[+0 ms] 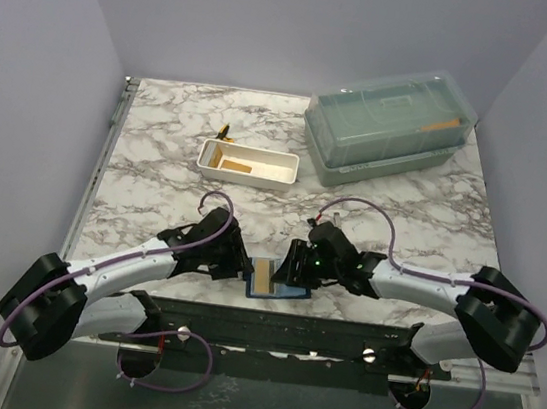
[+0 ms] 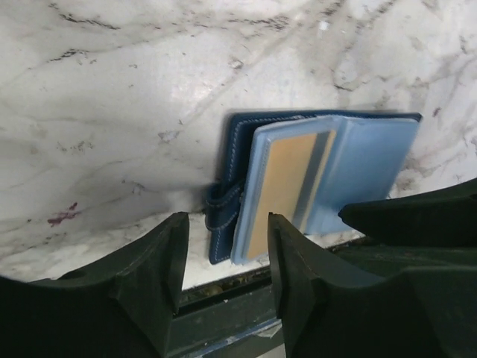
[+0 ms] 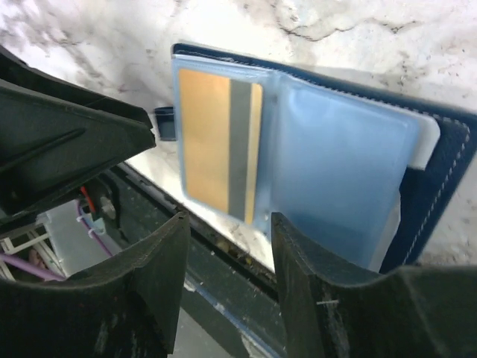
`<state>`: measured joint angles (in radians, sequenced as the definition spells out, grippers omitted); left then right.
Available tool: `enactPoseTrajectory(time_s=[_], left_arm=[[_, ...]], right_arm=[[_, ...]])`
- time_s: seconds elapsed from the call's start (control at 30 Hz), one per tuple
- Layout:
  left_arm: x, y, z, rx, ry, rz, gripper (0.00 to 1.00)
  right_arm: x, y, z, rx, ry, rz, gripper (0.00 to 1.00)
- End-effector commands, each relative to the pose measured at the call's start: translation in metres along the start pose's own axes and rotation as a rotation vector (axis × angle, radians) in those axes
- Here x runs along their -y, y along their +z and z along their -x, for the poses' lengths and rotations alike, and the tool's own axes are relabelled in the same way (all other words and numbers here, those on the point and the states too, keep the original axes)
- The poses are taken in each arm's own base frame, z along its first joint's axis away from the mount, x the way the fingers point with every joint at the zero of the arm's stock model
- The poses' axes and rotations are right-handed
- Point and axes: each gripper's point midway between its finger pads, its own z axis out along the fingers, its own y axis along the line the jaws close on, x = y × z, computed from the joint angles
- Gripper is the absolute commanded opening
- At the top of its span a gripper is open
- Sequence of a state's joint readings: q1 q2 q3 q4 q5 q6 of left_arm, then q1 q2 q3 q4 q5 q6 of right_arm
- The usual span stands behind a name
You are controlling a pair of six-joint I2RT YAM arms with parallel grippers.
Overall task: Put the credit cards into the card holder
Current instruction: Insert the credit card into the card holder.
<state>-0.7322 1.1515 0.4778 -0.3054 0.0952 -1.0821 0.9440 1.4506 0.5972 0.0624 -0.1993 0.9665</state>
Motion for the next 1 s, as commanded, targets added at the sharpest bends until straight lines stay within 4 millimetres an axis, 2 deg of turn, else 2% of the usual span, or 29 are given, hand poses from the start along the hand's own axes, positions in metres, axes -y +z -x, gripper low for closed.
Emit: enactPoseTrajectory(time_s=[0.0,0.1,0.23,0.33,0.4,0.5,0.57,0.63,0.73,0.83,0.97], left_arm=[[0.015,-0.024,0.016,0.079,0.019,-0.034,0.54],[0.019,-0.034,0.020,0.093,0.028,-0.035,0.55],[0.029,-0.038,0.014,0.056,0.026,-0.077,0.56],[0.050,-0.037,0.009,0.007,0.046,-0.162,0.57],[0.071,-0.039,0.003,-0.037,0.055,-0.257,0.56],[0.093,-0.037,-0.007,-0.095,0.071,-0.319,0.55],[0.099,-0.032,-0.012,-0.110,0.097,-0.306,0.56],[0.101,-0.024,-0.018,-0.128,0.115,-0.283,0.56],[0.103,-0.011,-0.028,-0.162,0.134,-0.253,0.54],[0.106,-0.001,-0.032,-0.165,0.155,-0.237,0.54],[0.109,0.008,-0.034,-0.169,0.168,-0.243,0.54]], right_arm=[[-0.007,-0.031,0.010,0.060,-0.052,-0.029,0.54],[-0.004,-0.038,0.013,0.084,-0.078,-0.046,0.56],[0.000,-0.043,0.012,0.088,-0.068,-0.068,0.56],[0.010,-0.049,0.012,0.106,-0.064,-0.103,0.56],[0.016,-0.053,0.012,0.117,-0.063,-0.131,0.55],[0.025,-0.057,0.014,0.139,-0.041,-0.169,0.44],[0.032,-0.056,0.014,0.143,-0.025,-0.187,0.29],[0.037,-0.055,0.012,0.140,-0.008,-0.197,0.24],[0.043,-0.054,0.012,0.137,0.015,-0.208,0.27],[0.050,-0.052,0.011,0.135,0.024,-0.224,0.34],[0.058,-0.048,0.006,0.118,0.032,-0.237,0.35]])
